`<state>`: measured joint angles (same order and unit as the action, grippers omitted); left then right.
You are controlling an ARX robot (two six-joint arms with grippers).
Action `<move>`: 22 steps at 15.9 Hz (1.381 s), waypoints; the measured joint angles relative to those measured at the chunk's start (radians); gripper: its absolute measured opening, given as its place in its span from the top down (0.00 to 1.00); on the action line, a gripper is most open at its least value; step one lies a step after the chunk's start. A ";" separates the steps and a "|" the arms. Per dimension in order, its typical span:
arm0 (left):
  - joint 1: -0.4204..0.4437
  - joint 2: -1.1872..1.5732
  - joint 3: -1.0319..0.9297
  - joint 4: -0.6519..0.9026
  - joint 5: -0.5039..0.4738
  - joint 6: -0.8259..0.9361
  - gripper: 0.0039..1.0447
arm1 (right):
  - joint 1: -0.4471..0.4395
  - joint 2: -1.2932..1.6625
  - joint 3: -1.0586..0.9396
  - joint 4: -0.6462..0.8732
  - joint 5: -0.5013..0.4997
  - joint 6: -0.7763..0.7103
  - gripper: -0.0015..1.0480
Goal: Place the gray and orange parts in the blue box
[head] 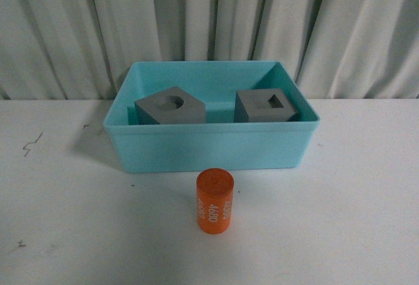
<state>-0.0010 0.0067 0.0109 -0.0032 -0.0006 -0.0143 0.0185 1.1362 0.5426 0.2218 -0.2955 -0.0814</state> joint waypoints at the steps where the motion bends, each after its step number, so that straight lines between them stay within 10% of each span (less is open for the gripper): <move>1: 0.000 0.000 0.000 0.000 0.000 0.000 0.06 | 0.049 0.056 0.026 -0.012 -0.024 -0.037 0.06; 7: 0.000 0.000 0.000 0.000 0.000 0.000 0.06 | 0.362 0.423 0.251 -0.077 -0.030 -0.238 0.06; 18: 0.000 0.000 0.000 0.000 0.000 0.000 0.06 | 0.479 0.821 0.451 -0.093 0.064 -0.171 0.06; 22: 0.000 0.000 0.000 0.000 0.000 0.000 0.06 | 0.479 0.838 0.457 -0.076 0.080 -0.147 0.36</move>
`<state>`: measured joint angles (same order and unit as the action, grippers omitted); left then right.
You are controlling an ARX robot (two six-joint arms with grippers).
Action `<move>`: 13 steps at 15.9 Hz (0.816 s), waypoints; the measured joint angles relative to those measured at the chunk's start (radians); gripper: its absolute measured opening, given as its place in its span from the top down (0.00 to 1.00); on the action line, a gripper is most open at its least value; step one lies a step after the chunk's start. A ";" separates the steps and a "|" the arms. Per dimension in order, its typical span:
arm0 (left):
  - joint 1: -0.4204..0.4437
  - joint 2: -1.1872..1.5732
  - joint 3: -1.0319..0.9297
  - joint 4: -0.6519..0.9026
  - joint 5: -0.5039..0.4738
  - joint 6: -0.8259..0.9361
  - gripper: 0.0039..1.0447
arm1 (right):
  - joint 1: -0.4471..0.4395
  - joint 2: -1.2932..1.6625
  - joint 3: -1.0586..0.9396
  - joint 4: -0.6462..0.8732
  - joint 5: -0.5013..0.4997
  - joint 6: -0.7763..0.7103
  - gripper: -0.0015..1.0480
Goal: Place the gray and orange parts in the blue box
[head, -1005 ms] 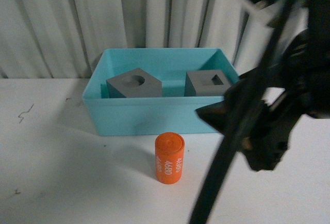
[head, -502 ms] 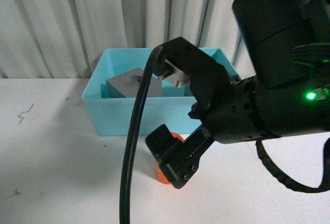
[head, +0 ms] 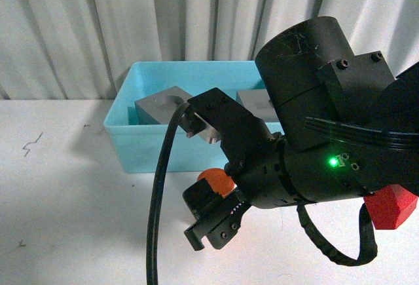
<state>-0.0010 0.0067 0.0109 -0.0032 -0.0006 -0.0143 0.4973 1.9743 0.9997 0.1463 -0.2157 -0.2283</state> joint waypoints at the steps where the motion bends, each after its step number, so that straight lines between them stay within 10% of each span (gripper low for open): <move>1: 0.000 0.000 0.000 0.000 0.000 0.000 0.06 | 0.000 0.000 0.000 0.004 0.000 0.003 0.46; 7: 0.000 0.000 0.000 0.000 0.000 0.000 0.06 | -0.042 -0.240 -0.030 0.081 -0.062 0.101 0.56; 13: 0.000 0.000 0.000 0.000 0.000 0.000 0.06 | -0.187 -0.126 0.366 0.002 0.026 0.159 0.56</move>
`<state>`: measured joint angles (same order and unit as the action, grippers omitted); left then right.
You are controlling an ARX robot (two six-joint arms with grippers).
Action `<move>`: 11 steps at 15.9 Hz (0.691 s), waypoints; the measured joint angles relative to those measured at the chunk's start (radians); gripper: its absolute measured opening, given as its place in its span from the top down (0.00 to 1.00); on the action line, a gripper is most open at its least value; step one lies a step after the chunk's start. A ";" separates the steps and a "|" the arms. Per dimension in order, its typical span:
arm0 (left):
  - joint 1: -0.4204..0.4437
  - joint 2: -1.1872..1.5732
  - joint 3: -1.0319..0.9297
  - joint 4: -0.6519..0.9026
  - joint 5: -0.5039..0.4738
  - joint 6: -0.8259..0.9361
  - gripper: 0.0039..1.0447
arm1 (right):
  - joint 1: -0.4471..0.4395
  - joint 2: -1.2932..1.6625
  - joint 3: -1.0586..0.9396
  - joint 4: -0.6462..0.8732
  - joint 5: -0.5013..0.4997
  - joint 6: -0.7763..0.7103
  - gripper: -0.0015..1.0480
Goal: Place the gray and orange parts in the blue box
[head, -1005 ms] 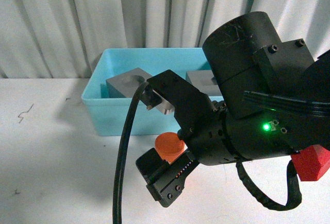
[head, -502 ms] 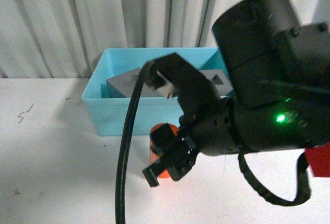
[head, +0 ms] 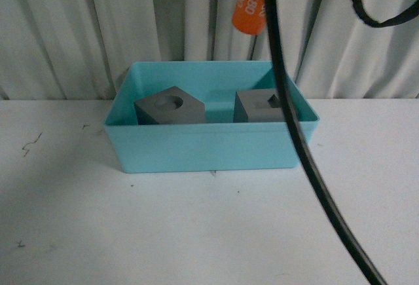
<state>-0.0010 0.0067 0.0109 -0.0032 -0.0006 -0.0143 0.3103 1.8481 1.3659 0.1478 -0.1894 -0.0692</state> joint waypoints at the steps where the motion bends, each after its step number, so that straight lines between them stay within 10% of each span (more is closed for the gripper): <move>1: 0.000 0.000 0.000 0.000 0.000 0.000 0.06 | 0.006 0.057 0.060 -0.028 0.011 0.004 0.56; 11: 0.000 0.000 0.000 0.000 0.000 0.000 0.06 | 0.083 0.311 0.248 -0.102 0.135 0.130 0.57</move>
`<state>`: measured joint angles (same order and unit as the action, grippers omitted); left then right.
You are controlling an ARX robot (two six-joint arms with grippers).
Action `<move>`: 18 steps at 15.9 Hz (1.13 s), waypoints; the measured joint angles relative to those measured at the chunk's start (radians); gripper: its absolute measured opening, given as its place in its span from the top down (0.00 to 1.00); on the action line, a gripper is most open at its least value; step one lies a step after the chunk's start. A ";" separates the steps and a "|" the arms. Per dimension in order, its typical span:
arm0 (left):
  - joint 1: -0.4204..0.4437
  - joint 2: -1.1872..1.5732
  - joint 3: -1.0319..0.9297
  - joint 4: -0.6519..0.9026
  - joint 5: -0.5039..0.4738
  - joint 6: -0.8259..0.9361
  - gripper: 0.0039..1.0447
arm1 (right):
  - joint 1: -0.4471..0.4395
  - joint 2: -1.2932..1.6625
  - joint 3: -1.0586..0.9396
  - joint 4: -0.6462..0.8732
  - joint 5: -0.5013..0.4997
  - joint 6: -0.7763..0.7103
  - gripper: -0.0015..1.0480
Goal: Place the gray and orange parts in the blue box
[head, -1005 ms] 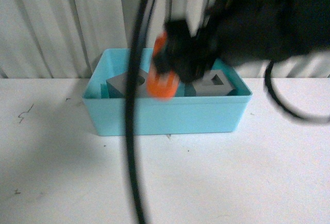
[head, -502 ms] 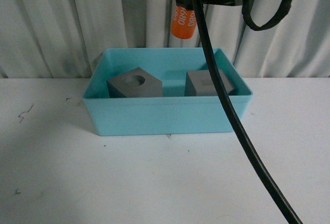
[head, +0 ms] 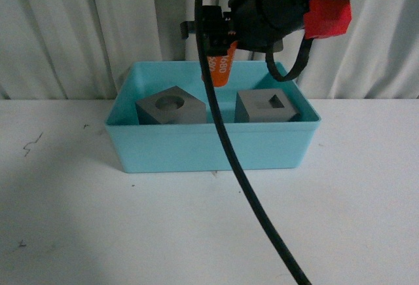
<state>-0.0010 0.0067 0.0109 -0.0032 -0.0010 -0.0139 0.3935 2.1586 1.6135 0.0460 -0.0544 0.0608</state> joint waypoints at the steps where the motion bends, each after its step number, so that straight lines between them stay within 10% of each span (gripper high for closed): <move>1: 0.000 0.000 0.000 0.000 0.000 0.000 0.06 | 0.005 0.011 0.000 -0.001 0.011 0.010 0.57; 15: 0.000 0.000 0.000 0.000 0.000 0.000 0.06 | 0.027 0.053 -0.084 0.039 0.114 0.079 0.57; 18: 0.000 0.000 0.000 0.000 0.000 0.000 0.06 | 0.027 0.053 -0.085 0.045 0.114 0.081 0.35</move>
<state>-0.0010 0.0067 0.0109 -0.0032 -0.0010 -0.0143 0.4210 2.2116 1.5280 0.0906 0.0597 0.1417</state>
